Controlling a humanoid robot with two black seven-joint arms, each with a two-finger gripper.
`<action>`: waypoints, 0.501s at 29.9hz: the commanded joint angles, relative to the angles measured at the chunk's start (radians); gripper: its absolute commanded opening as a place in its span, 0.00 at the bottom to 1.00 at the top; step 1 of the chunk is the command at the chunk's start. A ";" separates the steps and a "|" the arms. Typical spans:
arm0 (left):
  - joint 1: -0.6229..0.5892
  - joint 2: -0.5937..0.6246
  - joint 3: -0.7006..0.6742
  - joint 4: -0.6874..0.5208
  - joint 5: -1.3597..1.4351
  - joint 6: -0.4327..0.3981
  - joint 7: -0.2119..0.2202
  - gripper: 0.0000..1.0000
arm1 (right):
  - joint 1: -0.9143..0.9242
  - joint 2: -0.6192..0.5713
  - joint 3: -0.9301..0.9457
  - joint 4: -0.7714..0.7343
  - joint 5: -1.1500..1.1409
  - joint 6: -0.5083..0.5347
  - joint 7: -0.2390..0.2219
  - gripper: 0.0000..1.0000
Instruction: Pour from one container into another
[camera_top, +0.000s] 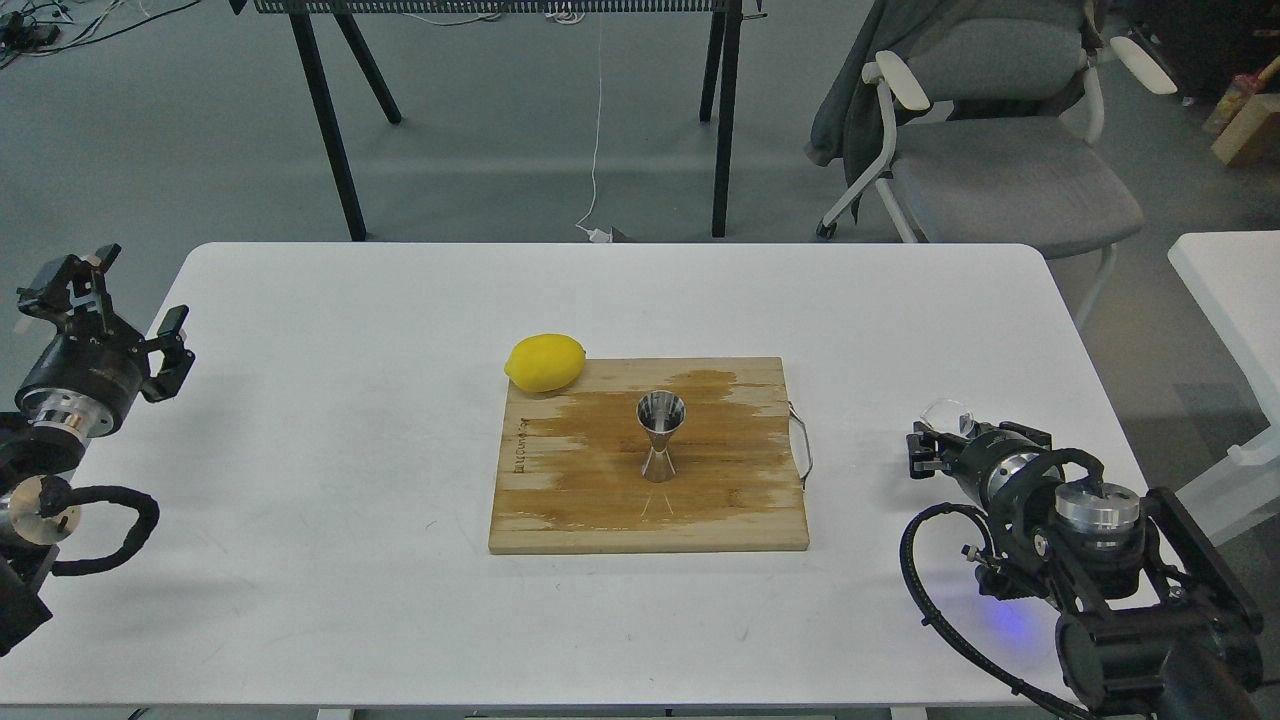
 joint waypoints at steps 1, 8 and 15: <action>0.000 -0.001 0.001 0.000 0.000 0.000 0.000 0.90 | 0.000 -0.002 0.000 0.000 0.000 0.001 -0.001 0.98; -0.001 0.000 0.001 0.000 0.000 0.000 0.000 0.90 | -0.001 -0.002 0.000 0.000 0.000 0.001 -0.001 0.98; -0.001 0.002 0.001 0.000 0.000 0.000 0.000 0.90 | -0.003 -0.002 0.000 0.000 0.000 0.001 0.001 0.98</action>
